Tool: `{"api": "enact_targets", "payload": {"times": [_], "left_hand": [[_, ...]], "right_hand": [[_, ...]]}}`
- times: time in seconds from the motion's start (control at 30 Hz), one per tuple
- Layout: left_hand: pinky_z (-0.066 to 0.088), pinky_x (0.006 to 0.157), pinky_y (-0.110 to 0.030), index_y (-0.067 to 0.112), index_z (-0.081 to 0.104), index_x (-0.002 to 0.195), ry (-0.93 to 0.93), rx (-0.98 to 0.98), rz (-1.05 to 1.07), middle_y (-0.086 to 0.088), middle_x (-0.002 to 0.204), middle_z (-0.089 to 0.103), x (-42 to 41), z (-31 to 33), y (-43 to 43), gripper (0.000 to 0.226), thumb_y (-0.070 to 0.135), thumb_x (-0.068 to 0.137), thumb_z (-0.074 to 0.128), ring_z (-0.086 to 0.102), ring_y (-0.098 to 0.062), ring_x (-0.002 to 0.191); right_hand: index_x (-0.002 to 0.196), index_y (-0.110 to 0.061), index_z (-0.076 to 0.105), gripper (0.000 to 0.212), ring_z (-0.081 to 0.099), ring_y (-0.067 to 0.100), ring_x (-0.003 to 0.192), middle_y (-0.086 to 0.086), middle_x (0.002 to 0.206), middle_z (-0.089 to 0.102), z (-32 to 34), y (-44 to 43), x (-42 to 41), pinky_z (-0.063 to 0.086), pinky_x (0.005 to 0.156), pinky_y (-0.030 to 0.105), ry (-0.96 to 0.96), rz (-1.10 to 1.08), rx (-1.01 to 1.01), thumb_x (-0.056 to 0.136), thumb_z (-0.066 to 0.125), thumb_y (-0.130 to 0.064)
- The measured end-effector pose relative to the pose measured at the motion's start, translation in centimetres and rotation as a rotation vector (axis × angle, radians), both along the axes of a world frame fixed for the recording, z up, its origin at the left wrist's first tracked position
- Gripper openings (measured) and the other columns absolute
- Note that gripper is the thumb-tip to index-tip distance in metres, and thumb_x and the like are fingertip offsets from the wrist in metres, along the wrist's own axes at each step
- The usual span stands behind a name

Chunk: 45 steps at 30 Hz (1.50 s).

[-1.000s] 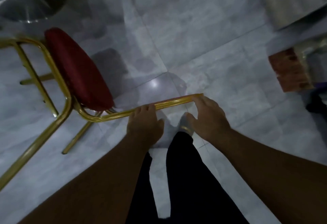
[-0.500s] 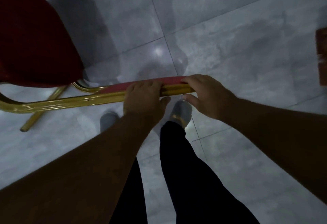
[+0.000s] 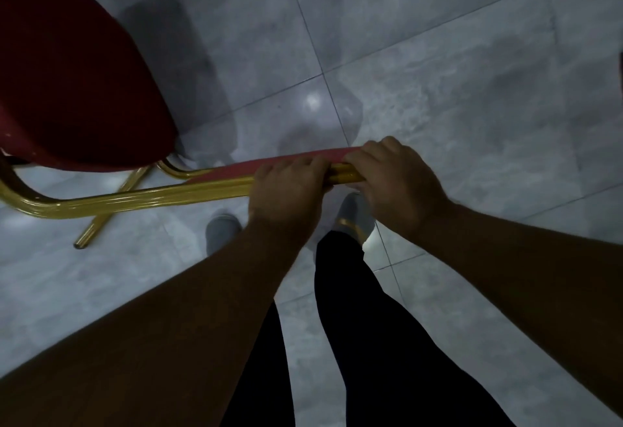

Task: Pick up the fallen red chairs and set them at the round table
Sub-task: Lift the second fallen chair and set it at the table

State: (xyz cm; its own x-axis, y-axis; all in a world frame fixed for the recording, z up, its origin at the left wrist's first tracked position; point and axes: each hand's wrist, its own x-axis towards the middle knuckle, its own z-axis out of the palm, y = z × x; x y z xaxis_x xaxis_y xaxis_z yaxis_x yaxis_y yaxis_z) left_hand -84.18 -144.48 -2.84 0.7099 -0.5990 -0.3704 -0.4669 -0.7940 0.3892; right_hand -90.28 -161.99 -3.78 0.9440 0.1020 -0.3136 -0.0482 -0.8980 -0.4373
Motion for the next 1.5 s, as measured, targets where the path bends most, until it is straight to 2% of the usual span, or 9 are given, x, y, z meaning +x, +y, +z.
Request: {"api": "enact_targets", "payload": {"times": [0.13,0.3,0.5,0.67,0.8,1.0,1.17,1.37,1.5], "left_hand": [[0.053,0.078,-0.039,0.018,0.068,0.113,-0.035,-0.042,0.003,-0.004,0.097,0.074,-0.5,3.2,2.0,0.023,0.030,0.094,0.067,0.069,-0.029,0.083],[0.053,0.085,-0.042,0.019,0.066,0.123,-0.038,-0.180,0.028,-0.005,0.105,0.075,-0.5,11.2,5.6,0.029,0.025,0.095,0.066,0.070,-0.029,0.090],[0.057,0.075,-0.042,0.015,0.069,0.117,-0.079,-0.332,0.102,-0.004,0.101,0.075,-0.6,21.7,12.4,0.027,0.021,0.091,0.069,0.070,-0.025,0.086],[0.055,0.077,-0.046,0.014,0.068,0.120,-0.125,-0.365,0.194,-0.002,0.102,0.072,-2.1,28.0,20.2,0.026,0.017,0.094,0.071,0.067,-0.024,0.089],[0.055,0.081,-0.047,0.014,0.067,0.117,-0.100,-0.415,0.261,0.001,0.104,0.070,-3.8,32.2,26.7,0.026,0.014,0.092,0.074,0.067,-0.020,0.092],[0.050,0.090,-0.030,0.014,0.067,0.123,-0.185,-0.439,0.088,-0.001,0.112,0.070,-5.5,40.2,34.3,0.036,0.034,0.094,0.065,0.064,-0.017,0.102],[0.051,0.084,-0.028,0.023,0.062,0.126,-0.296,-0.354,0.163,0.004,0.113,0.070,-8.5,43.4,42.0,0.032,0.032,0.095,0.058,0.064,-0.017,0.101],[0.047,0.084,-0.025,0.016,0.064,0.121,-0.355,-0.265,0.207,0.000,0.113,0.069,-12.5,44.1,48.9,0.030,0.032,0.099,0.052,0.061,-0.018,0.102],[0.043,0.087,-0.016,0.012,0.063,0.118,-0.359,-0.295,0.230,-0.002,0.112,0.067,-14.2,44.2,53.3,0.028,0.031,0.100,0.052,0.060,-0.016,0.104]], "right_hand": [[0.107,-0.009,0.069,0.044,0.060,0.033,0.084,0.010,0.092,0.067,4.4,2.0,-0.2,0.049,0.071,0.041,-0.050,-0.015,-0.009,0.086,0.037,-0.031],[0.116,-0.016,0.068,0.033,0.060,0.029,0.093,0.004,0.100,0.068,12.5,5.0,-0.5,0.047,0.082,0.044,-0.159,-0.049,-0.003,0.089,0.054,-0.029],[0.122,-0.017,0.067,0.036,0.058,0.024,0.105,0.001,0.112,0.069,22.2,7.0,-1.3,0.041,0.097,0.039,-0.308,-0.045,0.154,0.094,0.060,-0.037],[0.121,-0.010,0.068,0.034,0.062,0.029,0.099,0.006,0.112,0.070,28.7,10.3,-1.7,0.051,0.089,0.046,-0.368,-0.003,0.227,0.098,0.060,-0.033],[0.118,-0.010,0.070,0.027,0.062,0.030,0.091,0.004,0.104,0.070,33.8,17.4,-2.5,0.049,0.082,0.044,-0.468,0.056,0.146,0.099,0.062,-0.026],[0.111,-0.013,0.074,0.026,0.064,0.027,0.087,0.001,0.099,0.072,40.5,29.9,-4.1,0.047,0.077,0.045,-0.588,0.068,0.129,0.102,0.055,-0.027],[0.120,-0.021,0.071,0.031,0.064,0.023,0.095,-0.004,0.105,0.071,43.1,37.4,-5.0,0.047,0.078,0.040,-0.550,0.177,0.209,0.093,0.066,-0.035],[0.123,-0.025,0.069,0.043,0.066,0.017,0.097,-0.006,0.110,0.073,43.0,41.2,-7.0,0.050,0.075,0.038,-0.515,0.373,0.210,0.090,0.067,-0.051],[0.124,-0.022,0.067,0.045,0.067,0.017,0.097,-0.006,0.110,0.072,41.4,42.5,-10.7,0.054,0.075,0.037,-0.434,0.269,0.247,0.092,0.061,-0.053]]}}
